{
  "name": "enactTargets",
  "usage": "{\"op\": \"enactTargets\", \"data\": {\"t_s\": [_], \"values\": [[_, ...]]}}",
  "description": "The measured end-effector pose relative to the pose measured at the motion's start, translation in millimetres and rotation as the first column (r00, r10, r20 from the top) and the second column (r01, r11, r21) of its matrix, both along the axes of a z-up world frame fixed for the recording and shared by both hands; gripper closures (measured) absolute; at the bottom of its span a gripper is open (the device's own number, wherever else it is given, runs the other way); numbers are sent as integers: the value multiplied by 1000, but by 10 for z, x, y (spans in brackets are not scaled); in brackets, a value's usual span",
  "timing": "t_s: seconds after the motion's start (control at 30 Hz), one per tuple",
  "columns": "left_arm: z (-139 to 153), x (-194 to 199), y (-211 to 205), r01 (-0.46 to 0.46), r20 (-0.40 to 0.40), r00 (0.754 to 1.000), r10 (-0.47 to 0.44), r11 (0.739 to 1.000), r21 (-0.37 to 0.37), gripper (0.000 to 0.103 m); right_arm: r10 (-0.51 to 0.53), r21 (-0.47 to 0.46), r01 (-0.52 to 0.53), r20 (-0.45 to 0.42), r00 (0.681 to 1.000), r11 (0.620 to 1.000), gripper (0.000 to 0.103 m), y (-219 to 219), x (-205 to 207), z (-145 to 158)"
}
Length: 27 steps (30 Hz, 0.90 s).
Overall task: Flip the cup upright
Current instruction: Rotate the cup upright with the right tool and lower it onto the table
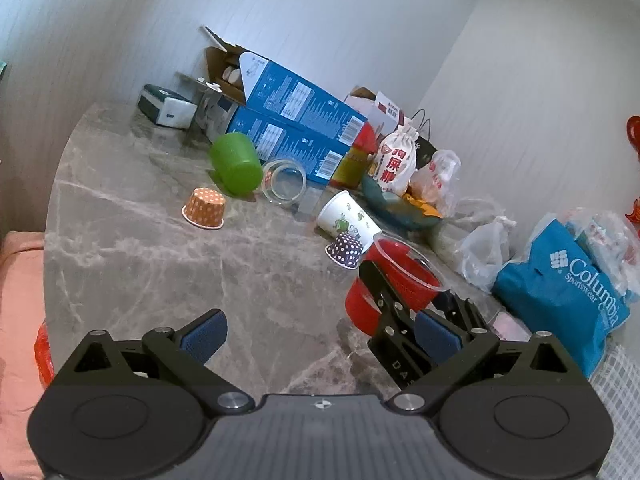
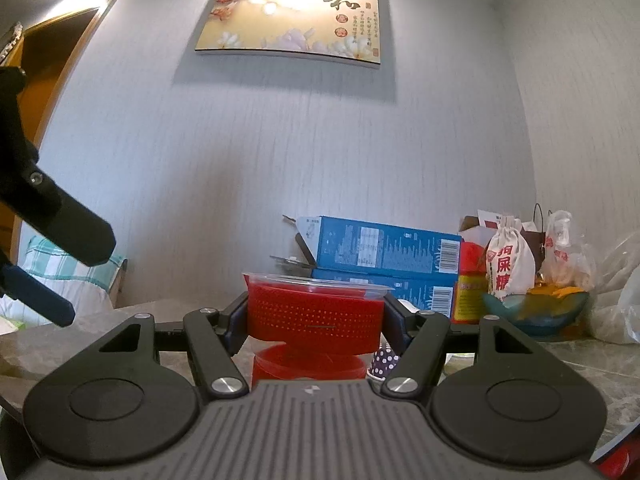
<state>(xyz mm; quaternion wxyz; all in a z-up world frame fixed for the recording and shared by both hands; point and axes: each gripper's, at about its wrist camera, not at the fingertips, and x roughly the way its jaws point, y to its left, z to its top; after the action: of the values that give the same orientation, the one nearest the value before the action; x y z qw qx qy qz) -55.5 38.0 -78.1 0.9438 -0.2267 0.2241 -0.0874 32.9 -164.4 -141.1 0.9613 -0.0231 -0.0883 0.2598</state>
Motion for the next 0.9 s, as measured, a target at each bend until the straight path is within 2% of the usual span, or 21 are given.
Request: {"op": "enactTargets", "data": {"t_s": [0.2,0.37,0.43,0.57,0.67,0.73,0.9], "values": [[-9,-27,4,-5,0,1000,5,1000,6,2,6,2,-6,-50,999,1000,36,30,61,-84],[-32,-27,7,-10,-12,1000,10,1000,6,2,2,16,-1,-54,999,1000,32,29,45,-104],[-42,-31,8,-9,-15,1000,9,1000,4,2,3,15,-2,-60,998,1000,23,33,44,-98],[-50,-39,-14,-2,-19,1000,3,1000,5,2,12,12,-11,-76,997,1000,18,31,43,-95],[-57,-42,-26,0,-23,1000,0,1000,7,2,19,4,-19,-94,995,1000,11,36,42,-87],[-55,-49,-33,-1,-25,1000,1,1000,15,2,28,-5,-29,-102,994,1000,1,37,25,-76],[10,-90,-30,-45,-10,999,46,996,82,2,47,15,-46,-146,988,999,1,-121,-124,-37]]}}
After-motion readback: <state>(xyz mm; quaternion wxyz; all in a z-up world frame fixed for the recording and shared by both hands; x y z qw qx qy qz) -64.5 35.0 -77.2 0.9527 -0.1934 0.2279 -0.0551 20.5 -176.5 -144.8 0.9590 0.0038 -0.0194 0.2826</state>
